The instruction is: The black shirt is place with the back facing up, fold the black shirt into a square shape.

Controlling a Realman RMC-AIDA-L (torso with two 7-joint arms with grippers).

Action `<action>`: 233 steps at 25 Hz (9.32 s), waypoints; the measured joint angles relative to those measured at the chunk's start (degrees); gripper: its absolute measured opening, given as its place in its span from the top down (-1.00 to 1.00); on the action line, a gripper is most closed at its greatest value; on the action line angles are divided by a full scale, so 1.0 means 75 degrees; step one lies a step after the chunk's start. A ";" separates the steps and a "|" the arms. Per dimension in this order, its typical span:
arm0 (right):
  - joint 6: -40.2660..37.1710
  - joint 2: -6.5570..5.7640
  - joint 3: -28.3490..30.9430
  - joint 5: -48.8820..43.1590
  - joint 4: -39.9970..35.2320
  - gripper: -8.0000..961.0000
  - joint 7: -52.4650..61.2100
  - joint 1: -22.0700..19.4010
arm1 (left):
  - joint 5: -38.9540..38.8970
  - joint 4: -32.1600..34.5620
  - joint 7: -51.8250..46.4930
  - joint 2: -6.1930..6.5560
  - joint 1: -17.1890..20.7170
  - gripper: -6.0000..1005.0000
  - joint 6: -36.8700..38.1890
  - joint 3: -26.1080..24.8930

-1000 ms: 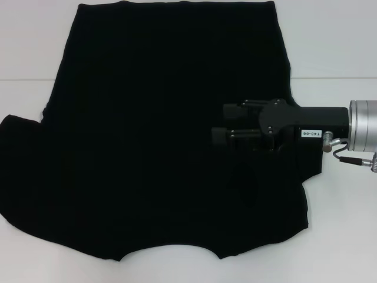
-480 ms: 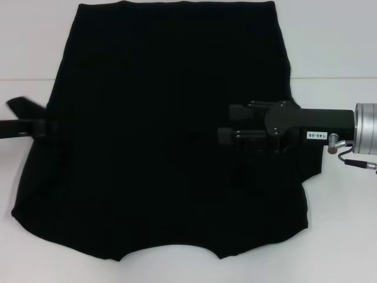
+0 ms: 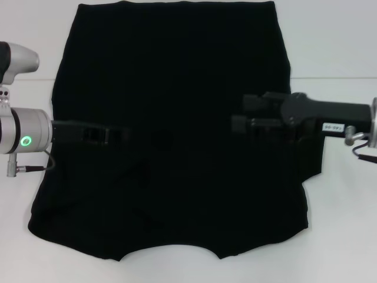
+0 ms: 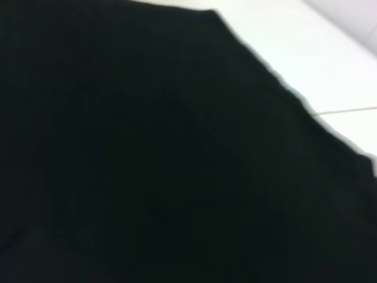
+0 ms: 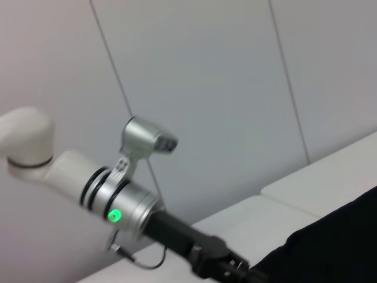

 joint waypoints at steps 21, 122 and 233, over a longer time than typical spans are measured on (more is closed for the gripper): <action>0.0887 -0.1753 0.0347 -0.3843 -0.0126 -0.41 0.7088 0.0112 | -0.3307 -0.1813 0.7286 -0.0054 0.0337 -0.71 0.2701 0.1692; 0.3155 -0.0889 0.0471 -0.4775 -0.0184 0.95 0.6899 -0.0424 | -0.3115 -0.1764 0.7051 -0.0057 0.0439 -0.80 0.2048 0.1540; 0.1878 -0.0352 -0.1222 -0.1030 0.0459 -0.84 0.3106 0.0221 | 0.0205 0.0351 0.4264 0.0183 0.2070 0.95 0.2049 -0.2433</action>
